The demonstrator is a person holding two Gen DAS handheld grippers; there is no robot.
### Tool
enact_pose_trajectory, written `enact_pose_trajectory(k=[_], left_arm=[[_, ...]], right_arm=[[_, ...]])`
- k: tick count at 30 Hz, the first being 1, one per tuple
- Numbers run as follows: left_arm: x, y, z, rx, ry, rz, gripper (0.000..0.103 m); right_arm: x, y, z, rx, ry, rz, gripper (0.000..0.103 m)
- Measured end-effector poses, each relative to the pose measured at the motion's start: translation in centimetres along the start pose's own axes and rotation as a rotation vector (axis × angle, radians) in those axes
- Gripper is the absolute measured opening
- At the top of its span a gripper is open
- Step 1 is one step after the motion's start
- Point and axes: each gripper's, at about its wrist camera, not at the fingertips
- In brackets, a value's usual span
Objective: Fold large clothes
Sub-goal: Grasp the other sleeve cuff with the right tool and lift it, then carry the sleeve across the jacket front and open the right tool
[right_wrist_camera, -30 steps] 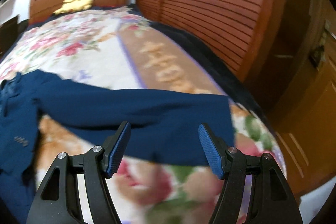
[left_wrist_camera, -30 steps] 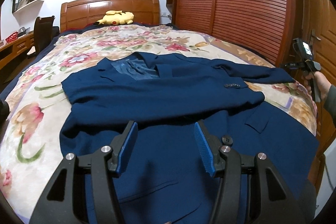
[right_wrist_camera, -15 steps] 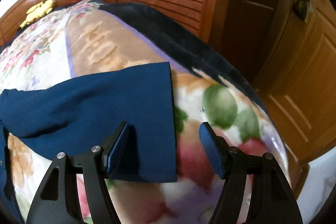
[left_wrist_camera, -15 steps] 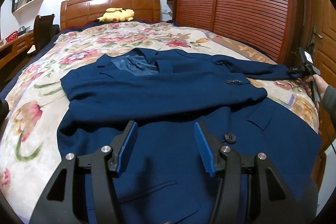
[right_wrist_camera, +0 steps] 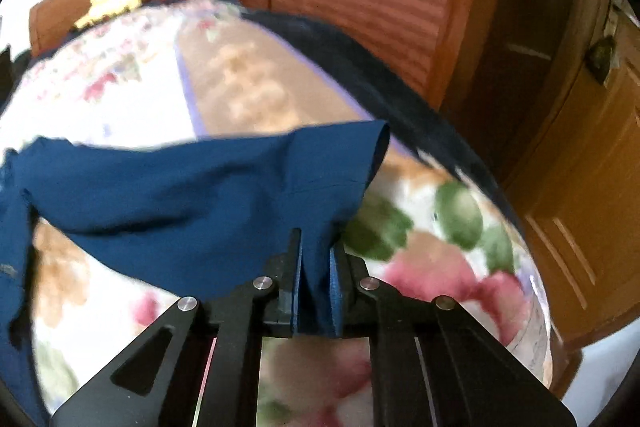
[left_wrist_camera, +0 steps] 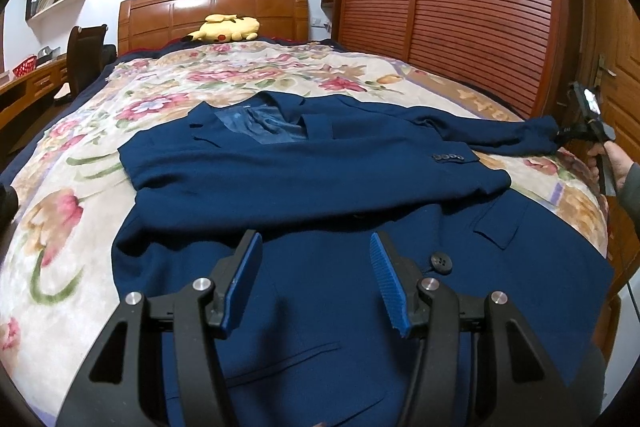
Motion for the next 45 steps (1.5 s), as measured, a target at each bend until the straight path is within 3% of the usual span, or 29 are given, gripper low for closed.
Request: enact_pose_trajectory(k=[9,15,21,31,45], left_arm=[[-1.0,0.2,1.7,0.032,0.015,0.009,0.055],[-2.3,0.3,2.7,0.045,0.03,0.028,0.055],[-3.7,0.2,3.7,0.062,0.044,0.052,0.055],[-5.6,0.4,5.5,0.094,0.058,0.075,0.055],[-7.6,0.5,7.1,0.128,0.068,0.109,0.055]], right_arm=[[-6.1,4.9,9.4,0.22,0.036,0.098,0.008],[-14.6,6.6,14.5,0.319,0.132,0.251,0.008],[-24.2,6.4,17.0,0.364,0.254,0.409,0.008],[-37.2,5.7,20.0,0.414,0.421,0.564,0.008],[-46.0,5.0,25.0,0.472,0.561,0.666,0.008]])
Point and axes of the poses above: each gripper's, at about its wrist camera, not at the fingertips, and z roughly against the way its jaws point, x to its right, y to its top, and after that the axes turned 8 degrees about z, right-handed
